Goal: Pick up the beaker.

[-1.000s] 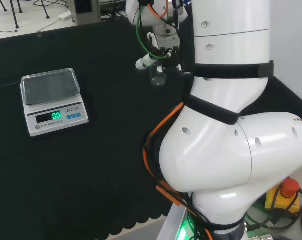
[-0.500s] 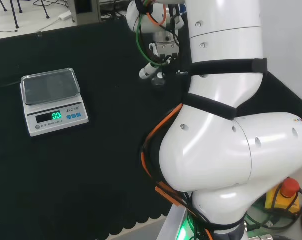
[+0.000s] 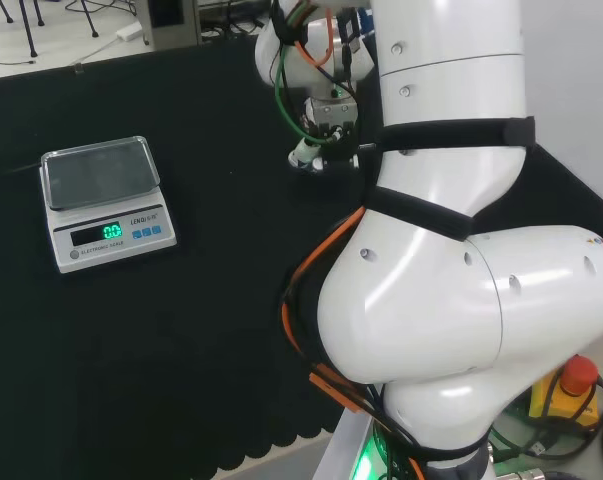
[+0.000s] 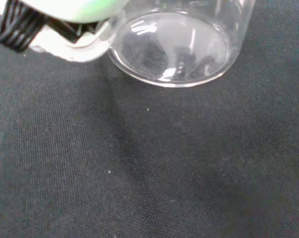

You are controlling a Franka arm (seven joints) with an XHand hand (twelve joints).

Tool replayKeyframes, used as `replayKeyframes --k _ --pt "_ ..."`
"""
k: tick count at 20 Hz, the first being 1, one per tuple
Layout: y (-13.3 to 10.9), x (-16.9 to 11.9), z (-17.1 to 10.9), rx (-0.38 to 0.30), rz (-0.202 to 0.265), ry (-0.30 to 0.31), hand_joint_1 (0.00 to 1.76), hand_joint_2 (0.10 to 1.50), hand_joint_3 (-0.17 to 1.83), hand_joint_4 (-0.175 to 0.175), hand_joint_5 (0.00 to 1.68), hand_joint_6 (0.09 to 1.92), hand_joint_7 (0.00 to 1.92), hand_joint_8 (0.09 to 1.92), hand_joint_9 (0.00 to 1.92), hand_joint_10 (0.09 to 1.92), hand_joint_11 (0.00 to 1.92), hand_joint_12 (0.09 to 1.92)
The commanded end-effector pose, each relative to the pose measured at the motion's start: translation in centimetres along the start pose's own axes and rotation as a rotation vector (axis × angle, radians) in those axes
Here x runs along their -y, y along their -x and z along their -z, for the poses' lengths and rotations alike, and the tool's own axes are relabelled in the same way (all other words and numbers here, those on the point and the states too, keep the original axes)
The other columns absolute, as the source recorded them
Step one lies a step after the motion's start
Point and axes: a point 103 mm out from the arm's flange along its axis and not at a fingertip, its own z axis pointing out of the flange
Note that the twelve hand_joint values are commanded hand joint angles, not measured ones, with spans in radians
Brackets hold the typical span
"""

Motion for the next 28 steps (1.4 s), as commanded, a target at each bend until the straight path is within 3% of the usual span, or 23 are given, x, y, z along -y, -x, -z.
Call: replayKeyframes --k 1,4,7,19,28 --pt "-0.2 0.0 0.6 -0.005 -0.019 0.066 1.18 0.55 0.81 0.084 0.67 1.26 0.74 1.06 1.09 0.73 1.01 1.1" --pt "-0.2 0.0 1.0 -0.003 -0.02 0.081 1.14 0.76 0.67 -0.067 0.91 1.19 0.78 1.2 1.1 0.86 1.17 0.97" --pt "-0.4 0.1 2.1 0.0 -0.008 0.086 1.14 0.8 0.65 -0.142 0.97 1.17 0.8 1.25 1.1 0.93 1.24 0.9" --pt "-2.0 0.9 6.4 0.018 0.013 0.113 1.15 0.77 0.71 -0.173 0.98 1.18 0.82 1.28 1.11 0.95 1.29 0.85" --pt "-8.7 3.3 10.9 0.013 0.09 0.14 1.16 0.76 0.72 -0.175 0.98 1.18 0.83 1.29 1.12 0.96 1.3 0.84"
